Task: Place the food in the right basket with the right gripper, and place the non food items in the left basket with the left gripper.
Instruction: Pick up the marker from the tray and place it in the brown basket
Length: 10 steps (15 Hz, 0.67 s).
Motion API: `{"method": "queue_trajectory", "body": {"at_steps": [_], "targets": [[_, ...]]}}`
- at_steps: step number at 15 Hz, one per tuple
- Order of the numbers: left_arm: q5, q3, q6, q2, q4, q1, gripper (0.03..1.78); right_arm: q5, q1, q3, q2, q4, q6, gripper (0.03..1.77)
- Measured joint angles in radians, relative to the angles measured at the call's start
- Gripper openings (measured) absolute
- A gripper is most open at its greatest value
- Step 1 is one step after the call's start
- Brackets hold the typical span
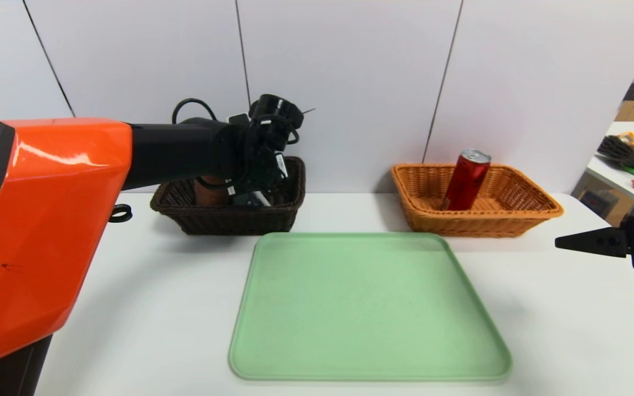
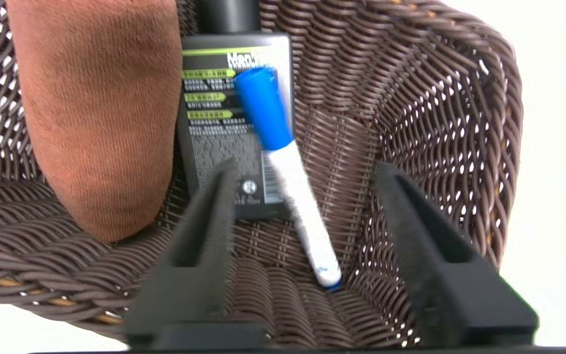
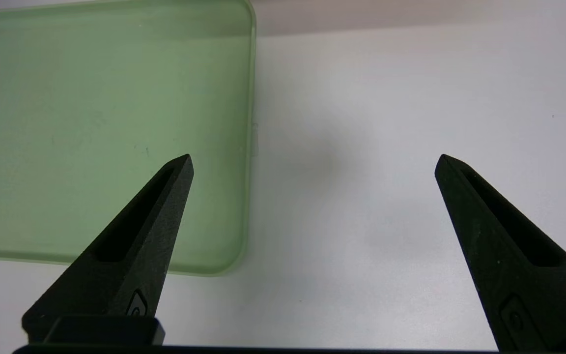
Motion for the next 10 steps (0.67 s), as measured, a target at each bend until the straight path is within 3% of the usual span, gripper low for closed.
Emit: {"method": "queue_trajectory", "body": {"at_steps": [5,10], "targets": [[0.000,0.000,0.000,0.000,0.007,0.000,1.37,0.000,-0.002,0.000,0.000,0.001,-0.001,1.70],[0.001,0.000,0.001,-0.002,0.009,-0.001,1.53,0.000,-0.002,0.000,-0.001,0.001,-0.002,1.70]]}}
